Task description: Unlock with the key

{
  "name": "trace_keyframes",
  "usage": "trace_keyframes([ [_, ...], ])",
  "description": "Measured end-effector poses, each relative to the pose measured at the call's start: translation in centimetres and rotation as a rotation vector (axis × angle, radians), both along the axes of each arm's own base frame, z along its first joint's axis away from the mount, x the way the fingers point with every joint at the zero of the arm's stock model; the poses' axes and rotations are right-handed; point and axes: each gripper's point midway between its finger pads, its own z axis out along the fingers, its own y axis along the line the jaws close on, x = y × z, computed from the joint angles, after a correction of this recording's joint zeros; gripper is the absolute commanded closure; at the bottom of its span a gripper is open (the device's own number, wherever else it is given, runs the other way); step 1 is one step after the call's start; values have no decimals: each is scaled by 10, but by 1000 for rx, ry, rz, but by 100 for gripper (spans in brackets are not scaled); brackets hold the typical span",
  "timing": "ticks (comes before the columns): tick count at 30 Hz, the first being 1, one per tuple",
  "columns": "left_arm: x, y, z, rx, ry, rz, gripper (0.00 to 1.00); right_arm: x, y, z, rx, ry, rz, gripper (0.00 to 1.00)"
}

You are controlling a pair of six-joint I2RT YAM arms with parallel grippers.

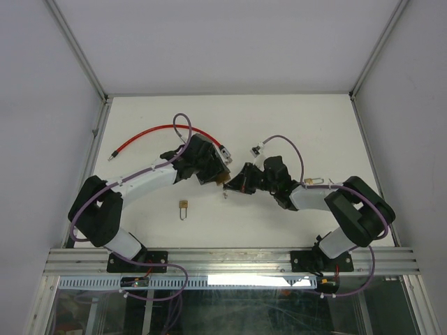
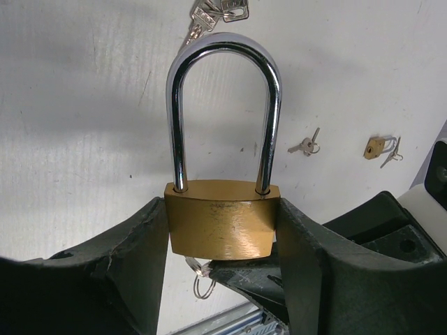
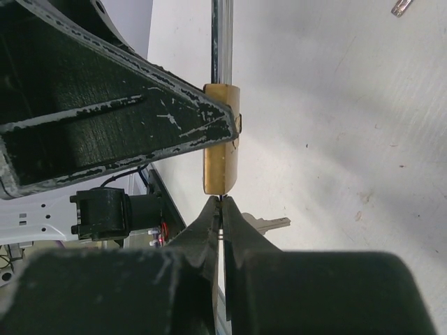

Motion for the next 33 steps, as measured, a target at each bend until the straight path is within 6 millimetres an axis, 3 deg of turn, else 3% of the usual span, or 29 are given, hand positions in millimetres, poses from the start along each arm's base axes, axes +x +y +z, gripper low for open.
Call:
trace_keyframes([
  [19, 6, -8, 13, -81, -93, 52, 92, 19, -7, 12, 2, -177, -59, 100],
  [28, -7, -8, 62, -286, -305, 22, 94, 9, -10, 56, 153, -267, -37, 100],
  [33, -11, -7, 76, -373, -402, 0, 93, 7, -11, 67, 211, -248, -26, 100],
])
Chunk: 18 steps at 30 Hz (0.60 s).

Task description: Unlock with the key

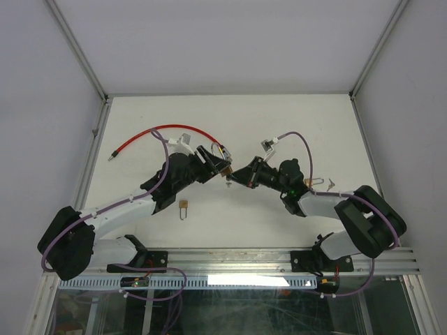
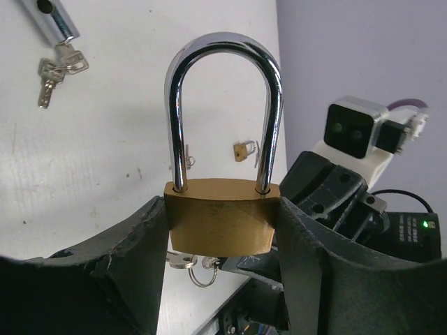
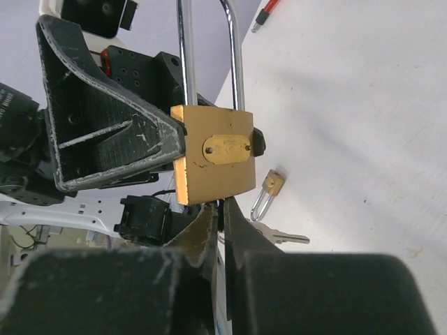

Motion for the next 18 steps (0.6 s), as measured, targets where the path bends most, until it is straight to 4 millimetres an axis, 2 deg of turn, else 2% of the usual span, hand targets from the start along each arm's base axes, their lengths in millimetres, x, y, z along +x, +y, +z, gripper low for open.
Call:
trace_keyframes([
  [5, -4, 3, 11, -62, -73, -4, 94, -3, 2, 8, 56, 39, 25, 100],
  [18, -8, 8, 16, -135, -150, 5, 98, -6, 8, 12, 186, 145, 91, 99],
])
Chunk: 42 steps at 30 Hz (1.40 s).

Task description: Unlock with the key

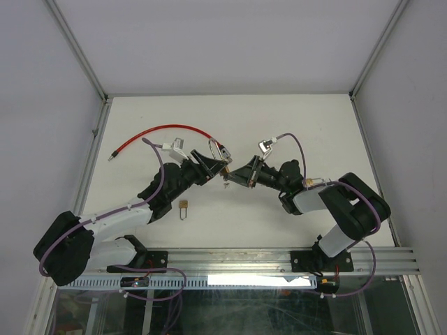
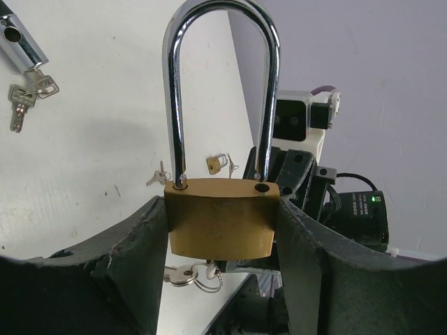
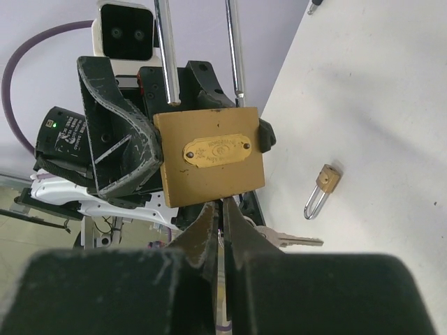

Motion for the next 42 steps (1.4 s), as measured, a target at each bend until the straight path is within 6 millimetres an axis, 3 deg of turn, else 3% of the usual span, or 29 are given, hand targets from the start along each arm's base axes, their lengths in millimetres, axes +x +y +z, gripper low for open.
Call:
trace_keyframes([
  [4, -2, 3, 2, 9, -10, 0, 99, -2, 0, 2, 2, -13, 12, 84],
  [8, -2, 7, -2, 67, -12, -1, 99, -4, 0, -3, -24, -14, 20, 60],
  [15, 4, 15, -14, 287, -25, -23, 99, 6, -17, 3, -83, -85, -31, 40],
  [22, 3, 19, -27, 497, -96, -114, 100, 9, -34, 13, -199, -188, -70, 29],
  [31, -16, 5, -36, 603, -186, -323, 100, 39, -26, 47, -290, -318, -103, 20],
  [42, -37, -17, -37, 595, -233, -461, 96, 50, -11, 14, -345, -234, -64, 27],
])
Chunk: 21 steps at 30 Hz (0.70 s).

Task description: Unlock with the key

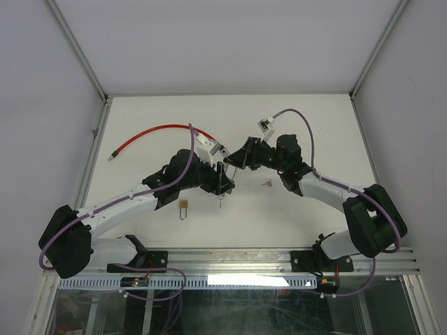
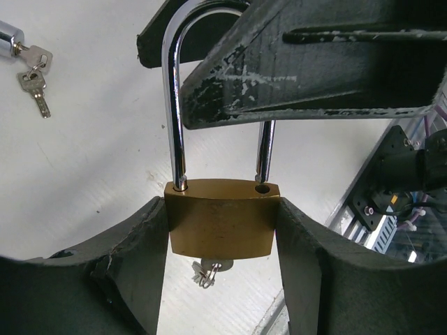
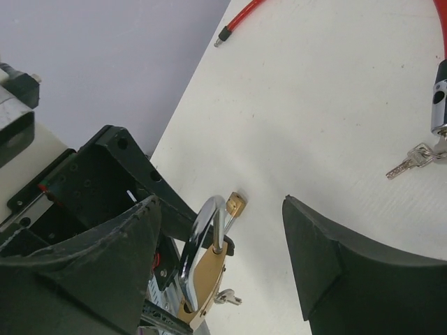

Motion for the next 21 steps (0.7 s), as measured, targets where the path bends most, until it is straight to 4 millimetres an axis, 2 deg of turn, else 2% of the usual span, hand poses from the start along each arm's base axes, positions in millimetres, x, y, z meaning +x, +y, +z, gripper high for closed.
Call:
trace_keyframes([
  [6, -1, -4, 5, -22, -9, -16, 94, 2, 2, -2, 3, 0, 0, 27],
  [8, -1, -5, 7, -32, -11, -19, 93, 2, 2, 1, 12, -10, 1, 77],
  [9, 0, -6, 8, -36, -13, -19, 93, 2, 3, 3, 19, -20, 8, 82],
  [11, 0, -7, 8, -41, -13, -20, 92, -1, 5, 9, 42, -20, 27, 84],
  [13, -1, -9, 10, -53, -13, -30, 91, -3, 6, 12, 56, -17, 38, 94],
  [15, -1, -11, 13, -65, -15, -34, 87, -3, 6, 14, 61, -26, 40, 99],
  [21, -1, -13, 17, -94, -11, -35, 76, -1, 3, 16, 74, -45, 44, 100],
])
